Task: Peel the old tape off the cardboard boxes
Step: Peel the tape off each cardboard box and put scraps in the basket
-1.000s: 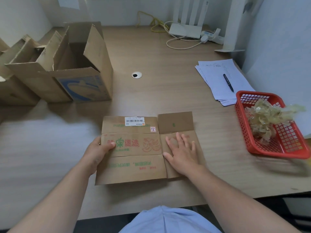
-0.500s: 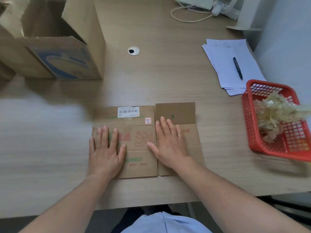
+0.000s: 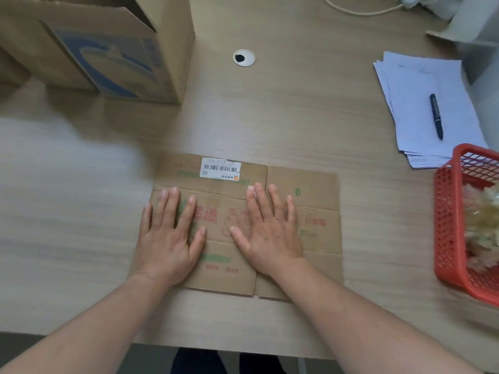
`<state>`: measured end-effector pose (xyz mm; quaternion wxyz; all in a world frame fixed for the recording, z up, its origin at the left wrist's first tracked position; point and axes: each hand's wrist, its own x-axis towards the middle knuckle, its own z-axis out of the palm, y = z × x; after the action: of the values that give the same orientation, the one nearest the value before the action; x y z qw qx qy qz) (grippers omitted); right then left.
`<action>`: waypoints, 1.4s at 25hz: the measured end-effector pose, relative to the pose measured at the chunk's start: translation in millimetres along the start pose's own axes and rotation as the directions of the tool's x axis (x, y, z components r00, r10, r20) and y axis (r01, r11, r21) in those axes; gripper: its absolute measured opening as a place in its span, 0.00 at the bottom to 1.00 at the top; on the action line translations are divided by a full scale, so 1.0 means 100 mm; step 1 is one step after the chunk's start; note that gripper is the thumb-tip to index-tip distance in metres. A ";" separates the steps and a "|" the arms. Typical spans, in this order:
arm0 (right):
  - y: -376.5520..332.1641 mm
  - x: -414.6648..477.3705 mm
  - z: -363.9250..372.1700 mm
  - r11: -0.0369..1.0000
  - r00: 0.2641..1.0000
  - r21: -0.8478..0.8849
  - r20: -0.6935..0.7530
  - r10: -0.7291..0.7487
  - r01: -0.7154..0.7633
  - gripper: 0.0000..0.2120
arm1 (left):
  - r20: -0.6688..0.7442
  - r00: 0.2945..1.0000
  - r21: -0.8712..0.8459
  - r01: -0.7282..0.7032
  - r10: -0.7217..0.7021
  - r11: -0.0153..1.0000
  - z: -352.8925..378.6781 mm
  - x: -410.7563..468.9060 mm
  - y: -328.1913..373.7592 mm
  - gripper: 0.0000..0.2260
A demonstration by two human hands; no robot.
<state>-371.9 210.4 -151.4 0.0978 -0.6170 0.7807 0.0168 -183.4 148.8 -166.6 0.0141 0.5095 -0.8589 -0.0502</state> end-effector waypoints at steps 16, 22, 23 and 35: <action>0.38 -1.12 -0.30 0.326 0.465 0.481 0.203 0.862 -0.814 0.38 | 0.334 0.886 -0.239 0.409 -0.320 0.881 -0.54 0.12 -0.39 0.43; 0.28 -1.82 -0.27 0.182 0.425 0.687 0.201 0.883 -0.704 0.24 | 0.431 0.887 -0.501 0.390 -0.168 0.773 -0.38 -0.08 -0.25 0.41; 0.29 -1.94 -0.27 0.184 0.413 0.693 0.179 0.893 -0.697 0.24 | 0.447 0.883 -0.518 0.383 -0.139 0.765 -0.37 -0.10 -0.20 0.43; 1.00 -4.55 -0.34 0.061 0.169 0.855 0.032 0.985 -0.515 0.32 | 0.241 0.791 -0.694 -0.265 0.563 0.669 -0.72 -1.14 1.62 0.37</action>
<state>-373.2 666.3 -48.7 0.0535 0.0676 0.9025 -0.4221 -264.6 320.9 -75.7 0.0016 0.2348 -0.8663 -0.4410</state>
